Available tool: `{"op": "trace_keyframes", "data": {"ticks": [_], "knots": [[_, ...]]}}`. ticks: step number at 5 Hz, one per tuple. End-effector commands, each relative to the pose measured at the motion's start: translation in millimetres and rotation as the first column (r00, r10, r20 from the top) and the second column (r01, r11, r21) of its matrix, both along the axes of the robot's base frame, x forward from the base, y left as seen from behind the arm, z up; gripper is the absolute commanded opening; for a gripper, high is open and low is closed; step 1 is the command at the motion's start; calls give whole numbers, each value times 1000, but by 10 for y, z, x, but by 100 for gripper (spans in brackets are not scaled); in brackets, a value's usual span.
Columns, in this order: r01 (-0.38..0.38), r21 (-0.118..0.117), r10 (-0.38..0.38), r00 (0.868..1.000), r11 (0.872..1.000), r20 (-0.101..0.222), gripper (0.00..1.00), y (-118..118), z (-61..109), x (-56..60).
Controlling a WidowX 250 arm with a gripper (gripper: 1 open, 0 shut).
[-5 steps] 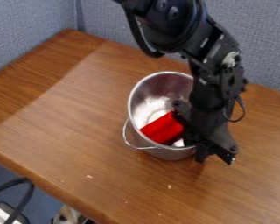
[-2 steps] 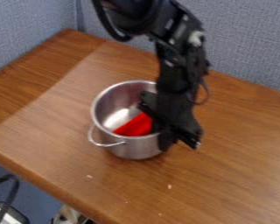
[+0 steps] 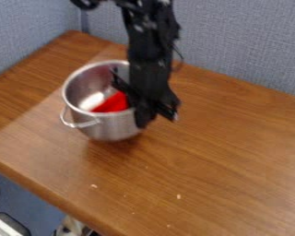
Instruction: Move the red object from the metal pot to the table
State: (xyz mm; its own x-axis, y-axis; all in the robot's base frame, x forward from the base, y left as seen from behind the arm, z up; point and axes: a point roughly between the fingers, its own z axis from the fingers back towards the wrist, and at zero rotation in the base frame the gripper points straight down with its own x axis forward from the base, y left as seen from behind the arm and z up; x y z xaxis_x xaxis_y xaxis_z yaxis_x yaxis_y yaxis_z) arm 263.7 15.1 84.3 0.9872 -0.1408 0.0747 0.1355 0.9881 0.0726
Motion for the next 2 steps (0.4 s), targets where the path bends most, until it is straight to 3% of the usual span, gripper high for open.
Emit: {"op": "trace_keyframes", "data": {"ticks": [1, 2], "knots": [[14, -5, -14, 997, 1000, 73, 0, -16, 213, -28], [79, -4, -79, 994, 997, 74, 0, -123, 244, -99]]}}
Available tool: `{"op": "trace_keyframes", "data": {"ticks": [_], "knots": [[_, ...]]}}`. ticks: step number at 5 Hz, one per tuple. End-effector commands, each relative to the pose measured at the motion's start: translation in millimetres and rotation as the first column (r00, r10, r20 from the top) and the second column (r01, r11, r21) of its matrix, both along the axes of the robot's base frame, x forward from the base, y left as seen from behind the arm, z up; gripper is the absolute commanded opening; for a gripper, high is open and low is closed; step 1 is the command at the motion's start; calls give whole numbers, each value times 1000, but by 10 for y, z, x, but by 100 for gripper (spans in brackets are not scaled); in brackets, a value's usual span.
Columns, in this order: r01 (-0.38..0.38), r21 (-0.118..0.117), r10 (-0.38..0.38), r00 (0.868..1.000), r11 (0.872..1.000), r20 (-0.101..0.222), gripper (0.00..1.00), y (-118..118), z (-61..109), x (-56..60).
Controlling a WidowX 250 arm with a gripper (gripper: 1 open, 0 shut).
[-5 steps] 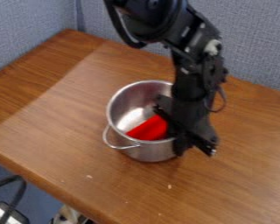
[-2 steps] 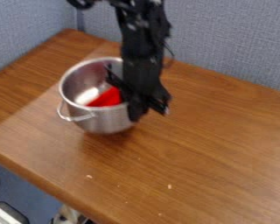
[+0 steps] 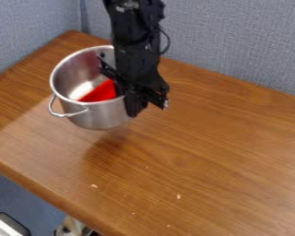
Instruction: Move the red object from the metal pot to the table
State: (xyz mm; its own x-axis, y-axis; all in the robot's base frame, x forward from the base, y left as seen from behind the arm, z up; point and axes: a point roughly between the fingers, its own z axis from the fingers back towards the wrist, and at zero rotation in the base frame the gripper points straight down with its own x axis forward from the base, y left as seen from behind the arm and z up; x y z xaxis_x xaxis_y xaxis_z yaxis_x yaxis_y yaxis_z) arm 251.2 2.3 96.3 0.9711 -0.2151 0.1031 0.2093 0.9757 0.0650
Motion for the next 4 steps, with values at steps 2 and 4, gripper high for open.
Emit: {"op": "trace_keyframes", "data": {"ticks": [2, 4], "knots": [[-25, -9, 24, 1000, 1000, -10, 0, 98, -164, -101], [6, -24, -7, 1000, 1000, -9, 0, 34, -209, -81]]}}
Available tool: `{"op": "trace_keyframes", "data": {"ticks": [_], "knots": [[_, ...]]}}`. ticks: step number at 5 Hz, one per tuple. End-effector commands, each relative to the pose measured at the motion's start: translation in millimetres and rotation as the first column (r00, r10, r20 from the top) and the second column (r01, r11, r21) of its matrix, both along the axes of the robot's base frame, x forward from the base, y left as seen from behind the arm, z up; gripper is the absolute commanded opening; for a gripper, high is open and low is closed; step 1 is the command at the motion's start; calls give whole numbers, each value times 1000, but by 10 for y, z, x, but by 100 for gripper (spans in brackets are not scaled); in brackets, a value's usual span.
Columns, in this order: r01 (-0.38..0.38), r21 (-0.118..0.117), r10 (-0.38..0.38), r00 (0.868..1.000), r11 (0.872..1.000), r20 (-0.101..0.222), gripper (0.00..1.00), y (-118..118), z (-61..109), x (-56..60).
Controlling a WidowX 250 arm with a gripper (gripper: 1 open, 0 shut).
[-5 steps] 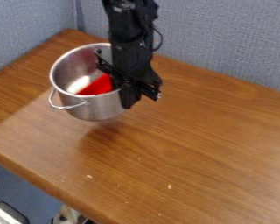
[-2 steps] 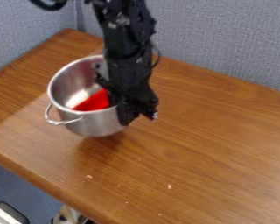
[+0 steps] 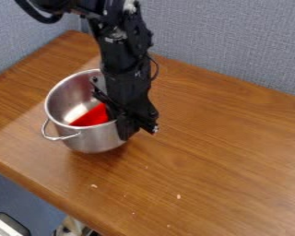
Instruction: Move the red object from the metal pot to the table
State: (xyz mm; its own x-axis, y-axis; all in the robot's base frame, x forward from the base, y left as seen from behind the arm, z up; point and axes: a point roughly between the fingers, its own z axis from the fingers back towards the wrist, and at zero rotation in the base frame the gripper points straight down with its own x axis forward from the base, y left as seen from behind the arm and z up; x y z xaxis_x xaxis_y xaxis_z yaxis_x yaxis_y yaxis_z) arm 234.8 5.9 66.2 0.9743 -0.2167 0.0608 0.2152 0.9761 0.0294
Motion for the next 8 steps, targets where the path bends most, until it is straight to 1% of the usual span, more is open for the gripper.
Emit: {"op": "trace_keyframes", "data": {"ticks": [1, 2, 3, 4, 5, 6, 7, 8], "knots": [[46, 15, -46, 999, 999, 27, 0, -145, -1, 45], [69, 16, -69, 997, 997, 24, 0, -231, -133, 25], [77, 35, -79, 996, 996, 51, 0, -334, 40, 142], [110, 47, -114, 989, 993, 91, 0, -581, 224, 341], [61, 64, -68, 991, 996, 111, 0, -596, 196, 378], [39, 39, -42, 996, 998, 81, 0, -587, 308, 355], [15, 20, -16, 998, 1000, 61, 0, -603, 401, 376], [-23, -3, 23, 999, 1000, 49, 0, -589, 520, 391]]}}
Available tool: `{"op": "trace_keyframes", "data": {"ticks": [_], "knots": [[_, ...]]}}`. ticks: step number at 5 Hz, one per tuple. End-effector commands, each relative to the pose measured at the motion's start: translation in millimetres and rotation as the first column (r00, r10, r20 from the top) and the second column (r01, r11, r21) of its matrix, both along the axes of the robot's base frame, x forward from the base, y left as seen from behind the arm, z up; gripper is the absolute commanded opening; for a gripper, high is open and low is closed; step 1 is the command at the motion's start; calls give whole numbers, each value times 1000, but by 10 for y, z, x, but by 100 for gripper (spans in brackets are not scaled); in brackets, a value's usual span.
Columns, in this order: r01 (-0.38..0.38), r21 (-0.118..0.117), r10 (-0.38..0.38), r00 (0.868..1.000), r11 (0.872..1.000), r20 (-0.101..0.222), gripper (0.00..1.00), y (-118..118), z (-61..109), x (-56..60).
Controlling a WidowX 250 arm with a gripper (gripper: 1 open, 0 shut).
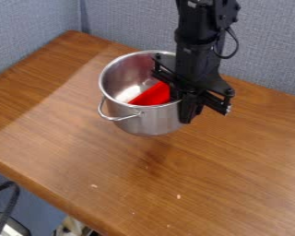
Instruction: Move the red object from the metal pot to the table
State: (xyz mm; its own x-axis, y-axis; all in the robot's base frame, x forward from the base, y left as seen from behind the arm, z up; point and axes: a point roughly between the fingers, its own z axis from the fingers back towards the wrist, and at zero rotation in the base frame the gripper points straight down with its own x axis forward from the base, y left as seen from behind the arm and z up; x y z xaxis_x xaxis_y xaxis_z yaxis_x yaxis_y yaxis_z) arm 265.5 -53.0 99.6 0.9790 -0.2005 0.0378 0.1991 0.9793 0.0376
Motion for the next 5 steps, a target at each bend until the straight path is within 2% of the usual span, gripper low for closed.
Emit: {"op": "trace_keyframes", "data": {"ticks": [1, 2, 3, 4, 5], "knots": [[49, -25, -47, 996, 998, 73, 0, -141, 36, 70], [92, -32, -90, 993, 995, 71, 0, -511, 33, -56], [112, -47, -109, 993, 993, 52, 0, -979, -20, -197], [108, -53, -106, 993, 993, 45, 0, -1161, -157, -273], [104, -48, -103, 994, 993, 41, 0, -1183, -268, -310]]}}
